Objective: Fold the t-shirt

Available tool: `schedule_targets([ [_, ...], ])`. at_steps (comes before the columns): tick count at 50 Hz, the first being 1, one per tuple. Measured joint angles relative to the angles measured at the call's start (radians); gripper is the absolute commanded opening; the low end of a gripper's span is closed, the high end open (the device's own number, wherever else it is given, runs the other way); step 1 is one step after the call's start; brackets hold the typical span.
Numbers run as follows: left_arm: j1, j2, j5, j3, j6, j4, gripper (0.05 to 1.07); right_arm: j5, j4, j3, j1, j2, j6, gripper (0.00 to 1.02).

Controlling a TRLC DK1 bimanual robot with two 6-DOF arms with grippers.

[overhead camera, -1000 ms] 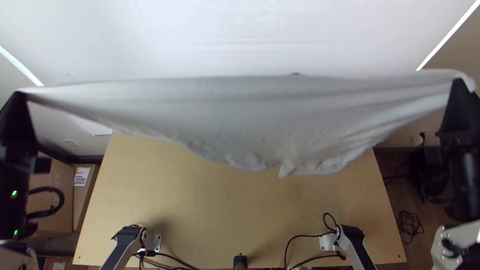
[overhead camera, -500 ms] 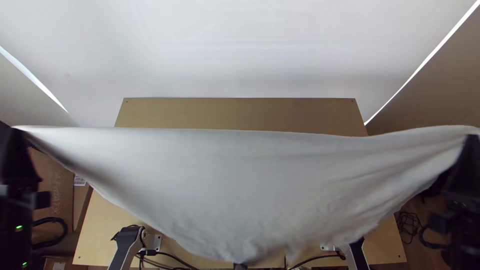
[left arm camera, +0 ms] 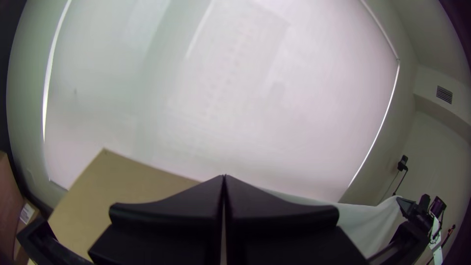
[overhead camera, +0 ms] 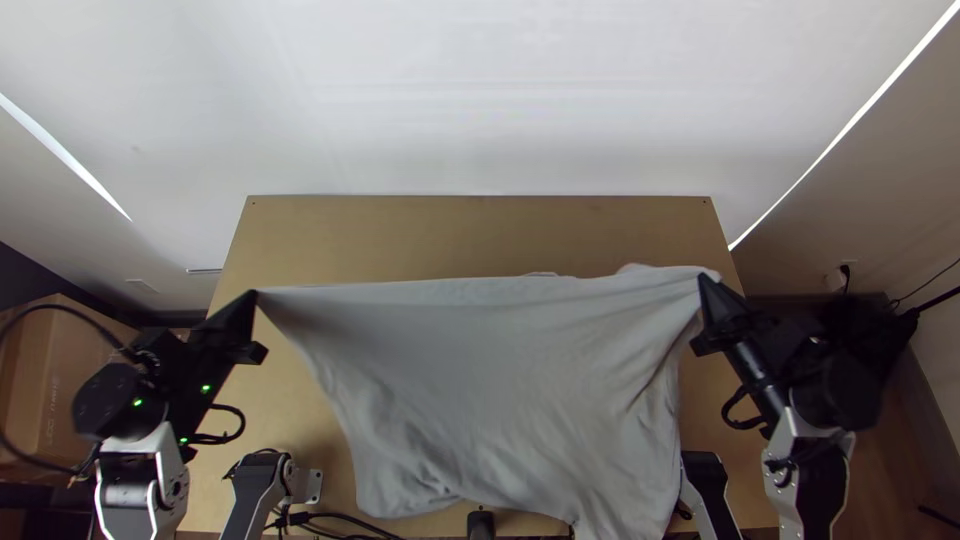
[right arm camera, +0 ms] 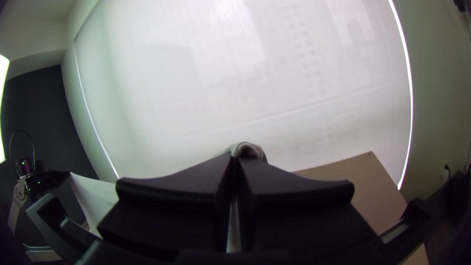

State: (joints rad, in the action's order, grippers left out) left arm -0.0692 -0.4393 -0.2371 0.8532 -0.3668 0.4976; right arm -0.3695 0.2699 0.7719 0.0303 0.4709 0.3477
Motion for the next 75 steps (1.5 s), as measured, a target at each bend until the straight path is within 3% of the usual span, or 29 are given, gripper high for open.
schedule_targets([
  [10, 0.032, -0.062, -0.014, -0.181, 0.001, -0.100, 0.07, 0.007, -0.091, -0.111, -0.022, 0.108, 0.001, 0.02],
  [23, 0.042, -0.331, -0.014, -0.261, 0.027, -0.315, 0.07, 0.023, -0.139, -0.109, -0.050, 0.424, 0.016, 0.02],
  [37, 0.043, -0.709, -0.009, -0.250, 0.053, -0.544, 0.07, 0.058, -0.150, 0.049, -0.100, 0.828, 0.019, 0.02],
  [54, 0.048, -1.120, 0.021, -0.033, 0.058, -0.667, 0.07, 0.113, -0.173, 0.294, -0.138, 1.194, 0.018, 0.02],
  [75, 0.047, -1.445, 0.051, 0.291, 0.080, -0.671, 0.07, 0.138, -0.187, 0.587, -0.138, 1.463, 0.010, 0.02],
])
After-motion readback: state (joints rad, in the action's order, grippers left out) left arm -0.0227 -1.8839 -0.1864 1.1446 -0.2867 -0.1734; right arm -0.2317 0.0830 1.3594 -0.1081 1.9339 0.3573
